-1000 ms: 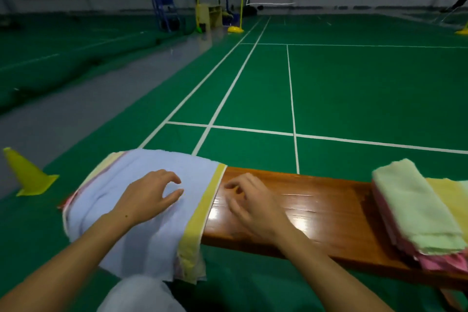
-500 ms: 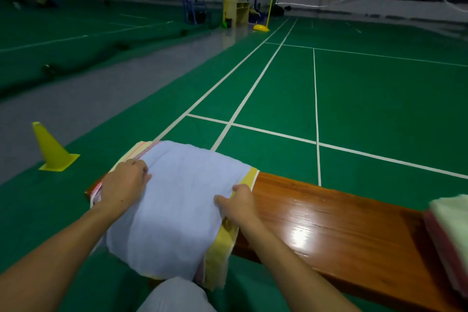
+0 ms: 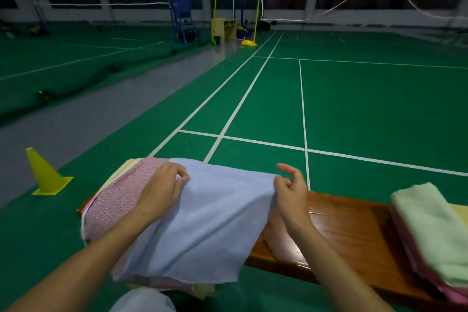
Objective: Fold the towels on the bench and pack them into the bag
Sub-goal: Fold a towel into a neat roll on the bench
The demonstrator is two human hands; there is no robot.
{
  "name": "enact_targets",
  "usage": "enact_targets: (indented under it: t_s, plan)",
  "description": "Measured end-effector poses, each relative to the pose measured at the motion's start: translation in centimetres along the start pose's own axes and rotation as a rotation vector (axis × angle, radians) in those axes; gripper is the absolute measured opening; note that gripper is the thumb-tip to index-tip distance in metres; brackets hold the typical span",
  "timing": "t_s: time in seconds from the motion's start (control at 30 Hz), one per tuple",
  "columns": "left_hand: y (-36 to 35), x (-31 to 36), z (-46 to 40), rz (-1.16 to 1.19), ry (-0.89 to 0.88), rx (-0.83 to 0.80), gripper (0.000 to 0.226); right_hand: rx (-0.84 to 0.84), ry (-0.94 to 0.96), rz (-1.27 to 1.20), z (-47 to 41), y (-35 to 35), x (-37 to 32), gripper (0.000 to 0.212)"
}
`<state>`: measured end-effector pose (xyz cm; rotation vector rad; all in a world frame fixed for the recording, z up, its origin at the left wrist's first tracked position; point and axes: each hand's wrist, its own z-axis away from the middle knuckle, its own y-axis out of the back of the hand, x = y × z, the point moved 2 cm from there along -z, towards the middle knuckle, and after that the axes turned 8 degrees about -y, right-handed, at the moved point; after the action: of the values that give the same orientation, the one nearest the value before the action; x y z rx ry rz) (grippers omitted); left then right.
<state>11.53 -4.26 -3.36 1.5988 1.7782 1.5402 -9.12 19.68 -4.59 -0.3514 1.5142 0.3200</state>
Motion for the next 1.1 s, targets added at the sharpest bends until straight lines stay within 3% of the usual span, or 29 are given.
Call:
enact_targets:
  t_s: [0.2, 0.3, 0.37, 0.47, 0.57, 0.8, 0.93, 1.03, 1.1]
  plan:
    - [-9.0, 9.2, 0.3, 0.236, 0.069, -0.265, 0.016, 0.133, 0.041, 0.23, -1.3, 12.6, -0.2, 0.026]
    - [-14.9, 11.8, 2.1, 0.053, 0.003, -0.408, 0.017, 0.183, 0.017, 0.418, -1.3, 18.0, 2.6, 0.02]
    - [-17.3, 13.2, 2.4, -0.103, -0.103, -0.418, 0.014, 0.194, 0.0, 0.535, -0.8, 20.6, 4.6, 0.02]
    - [-18.2, 14.6, 1.8, -0.083, -0.129, -0.369, 0.011, 0.151, -0.012, 0.612, -0.2, 22.7, 6.4, 0.022]
    - [-18.1, 14.5, 0.7, -0.069, -0.121, -0.331, 0.023, 0.091, -0.049, 0.63, -0.1, 23.6, 6.9, 0.026]
    - [-17.4, 13.7, -1.3, 0.214, 0.165, -0.253, 0.023, -0.027, -0.131, 0.608, -0.6, 24.6, 6.6, 0.035]
    - [-16.6, 13.7, -1.1, 0.474, 0.339, -0.347, 0.017, -0.066, -0.247, 0.535, -0.8, 25.1, 6.7, 0.034]
    - [-15.3, 14.7, -1.1, 0.624, 0.341, -0.444, 0.016, -0.087, -0.299, 0.451, -0.7, 25.5, 5.8, 0.035]
    - [-14.1, 15.4, -1.5, 0.713, 0.367, -0.423, 0.016, -0.107, -0.295, 0.374, -0.4, 25.4, 4.7, 0.034]
